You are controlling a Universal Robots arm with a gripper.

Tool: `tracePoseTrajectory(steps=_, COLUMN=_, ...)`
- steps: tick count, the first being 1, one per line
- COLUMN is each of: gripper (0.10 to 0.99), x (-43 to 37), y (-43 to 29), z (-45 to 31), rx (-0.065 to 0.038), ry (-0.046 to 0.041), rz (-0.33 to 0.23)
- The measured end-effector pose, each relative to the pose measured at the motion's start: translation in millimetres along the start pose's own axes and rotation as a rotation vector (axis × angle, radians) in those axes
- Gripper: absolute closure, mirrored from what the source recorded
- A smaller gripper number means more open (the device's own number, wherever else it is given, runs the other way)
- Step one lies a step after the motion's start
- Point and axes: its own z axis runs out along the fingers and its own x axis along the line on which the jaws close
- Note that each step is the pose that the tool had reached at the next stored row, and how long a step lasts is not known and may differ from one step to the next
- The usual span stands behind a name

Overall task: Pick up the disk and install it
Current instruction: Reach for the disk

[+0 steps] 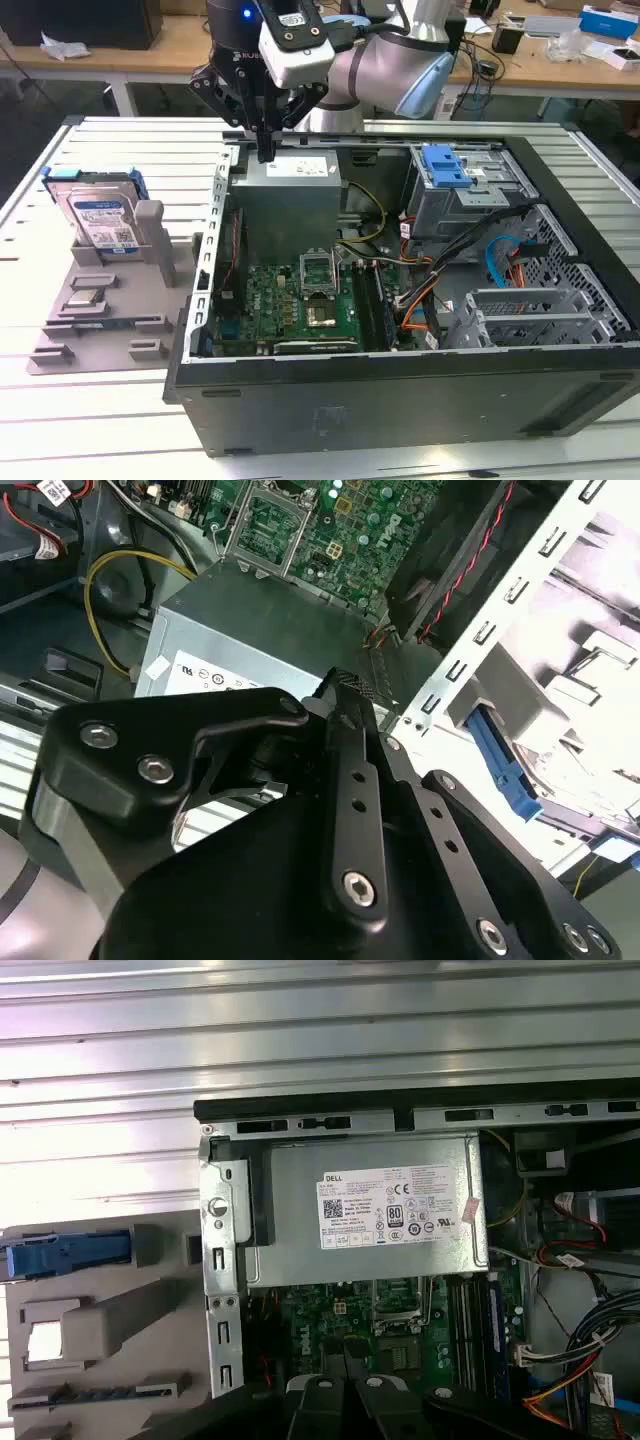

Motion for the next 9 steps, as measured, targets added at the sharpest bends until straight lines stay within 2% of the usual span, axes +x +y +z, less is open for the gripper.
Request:
tracePoseTrajectory(steps=1, gripper=0.984, x=1.5, y=-0.1, z=0.0, rx=0.0, ry=0.0, rz=0.0)
tracePoseTrajectory(steps=2, gripper=0.984, x=7.3, y=-0.5, z=-0.2, rx=0.0, ry=0.0, rz=0.0)
tracePoseTrajectory(steps=4, gripper=0.984, x=12.7, y=-0.9, z=-0.4, rx=0.0, ry=0.0, rz=0.0)
tracePoseTrajectory(steps=9, gripper=0.984, x=21.4, y=-1.6, z=-0.6, rx=0.0, ry=0.0, rz=0.0)
